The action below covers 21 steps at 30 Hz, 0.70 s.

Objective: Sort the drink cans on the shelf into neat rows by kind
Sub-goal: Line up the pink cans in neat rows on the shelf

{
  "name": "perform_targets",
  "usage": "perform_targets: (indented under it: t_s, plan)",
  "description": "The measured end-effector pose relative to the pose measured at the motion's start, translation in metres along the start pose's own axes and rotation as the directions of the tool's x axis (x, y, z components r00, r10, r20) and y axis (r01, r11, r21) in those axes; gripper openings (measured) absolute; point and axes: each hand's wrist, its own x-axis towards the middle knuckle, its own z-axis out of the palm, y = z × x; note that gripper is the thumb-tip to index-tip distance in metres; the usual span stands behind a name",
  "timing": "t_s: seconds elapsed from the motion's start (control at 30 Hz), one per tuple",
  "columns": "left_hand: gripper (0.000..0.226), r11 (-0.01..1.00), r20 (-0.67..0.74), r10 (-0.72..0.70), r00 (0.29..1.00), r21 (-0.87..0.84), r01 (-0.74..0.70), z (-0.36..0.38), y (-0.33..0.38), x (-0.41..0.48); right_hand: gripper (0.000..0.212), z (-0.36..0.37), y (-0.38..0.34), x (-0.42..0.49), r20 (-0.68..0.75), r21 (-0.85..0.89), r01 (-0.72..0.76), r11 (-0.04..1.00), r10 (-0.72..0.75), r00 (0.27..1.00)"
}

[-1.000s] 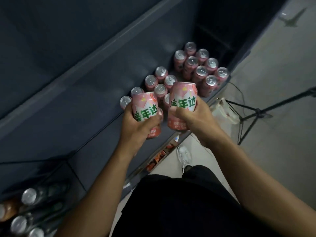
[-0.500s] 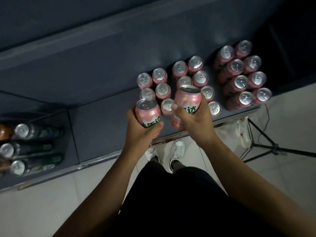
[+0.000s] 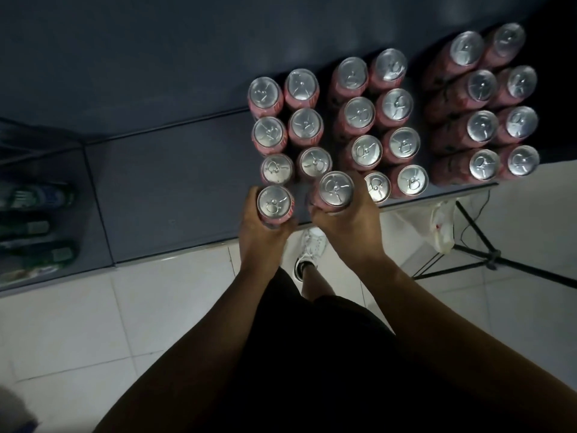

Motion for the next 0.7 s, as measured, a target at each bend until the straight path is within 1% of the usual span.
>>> perform_targets:
  t_s: [0.07, 0.17, 0.23, 0.3, 0.43, 0.53, 0.63, 0.7]
  plan:
    - [0.062, 0.999, -0.017, -0.032, 0.999, 0.026, 0.033, 0.008, -0.009, -0.001, 0.057, 0.009, 0.009, 0.001, -0.006, -0.029, 0.012, 1.0, -0.012, 1.0]
    - [0.073, 0.995, -0.025, -0.096, 0.995, 0.032, 0.096, 0.017, -0.02, 0.001, 0.069, 0.02, 0.021, 0.002, 0.014, -0.098, 0.018, 0.995, -0.016, 1.0]
    - [0.075, 0.994, -0.032, -0.105, 0.994, 0.028, 0.106, 0.022, -0.026, 0.004, 0.081, 0.026, 0.026, 0.003, 0.037, -0.138, 0.0, 0.99, 0.005, 0.999]
    - [0.078, 0.994, -0.042, -0.096, 0.995, 0.042, 0.097, 0.025, -0.031, 0.009, 0.087, 0.031, 0.031, 0.005, 0.057, -0.135, -0.026, 0.99, 0.034, 0.998]
    - [0.081, 0.994, -0.045, -0.084, 0.995, 0.071, 0.087, 0.032, -0.038, 0.011, 0.087, 0.039, 0.036, 0.01, 0.105, -0.085, -0.082, 0.993, 0.09, 0.99]
    - [0.083, 0.994, -0.042, -0.084, 0.996, 0.064, 0.086, 0.034, -0.037, 0.01, 0.087, 0.04, 0.037, 0.012, 0.132, -0.076, -0.089, 0.993, 0.099, 0.986]
    - [0.084, 0.995, -0.022, -0.082, 0.996, 0.063, 0.083, 0.031, -0.037, 0.011, 0.087, 0.036, 0.035, 0.014, 0.16, -0.108, -0.063, 0.992, 0.08, 0.984]
    - [0.086, 0.992, 0.009, -0.082, 0.997, 0.1, 0.08, 0.026, -0.034, 0.011, 0.086, 0.032, 0.032, 0.014, 0.178, -0.133, -0.014, 0.991, 0.038, 0.983]
